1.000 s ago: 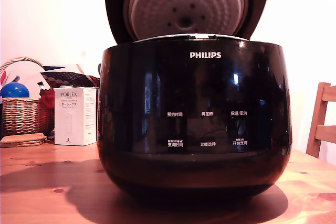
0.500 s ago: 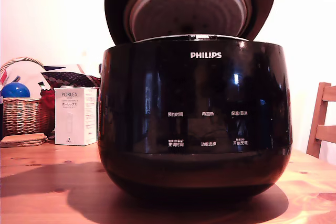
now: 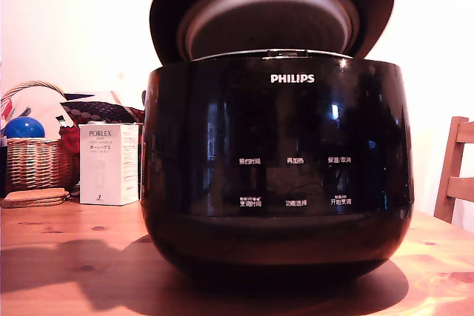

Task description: Close the rice cooker by pressing the lid down with medium force

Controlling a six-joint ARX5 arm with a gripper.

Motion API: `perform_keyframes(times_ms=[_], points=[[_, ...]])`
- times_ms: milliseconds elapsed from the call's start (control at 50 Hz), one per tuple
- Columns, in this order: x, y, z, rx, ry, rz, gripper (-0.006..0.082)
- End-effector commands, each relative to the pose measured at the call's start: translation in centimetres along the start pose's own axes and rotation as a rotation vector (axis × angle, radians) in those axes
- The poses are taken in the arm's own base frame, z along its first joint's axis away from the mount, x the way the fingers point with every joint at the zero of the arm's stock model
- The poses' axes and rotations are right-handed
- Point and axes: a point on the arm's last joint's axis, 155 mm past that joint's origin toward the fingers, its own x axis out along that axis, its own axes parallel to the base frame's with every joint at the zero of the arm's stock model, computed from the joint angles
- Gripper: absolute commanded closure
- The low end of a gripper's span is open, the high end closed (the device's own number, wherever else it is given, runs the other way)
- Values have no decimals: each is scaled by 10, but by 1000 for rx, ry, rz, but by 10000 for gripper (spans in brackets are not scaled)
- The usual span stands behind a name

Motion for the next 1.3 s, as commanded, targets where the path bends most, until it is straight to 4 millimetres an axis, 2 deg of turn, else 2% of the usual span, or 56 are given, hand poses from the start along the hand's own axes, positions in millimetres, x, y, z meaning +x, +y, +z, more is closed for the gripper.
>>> perform_keyframes(times_ms=[0, 240, 600, 940, 1280], points=[[14, 4, -25, -14, 41, 6, 791], [23, 13, -29, 6, -87, 35, 791], [39, 13, -40, 98, -205, 29, 791], [59, -21, -75, 240, -152, -43, 791], [74, -5, -110, 254, -125, 13, 791]])
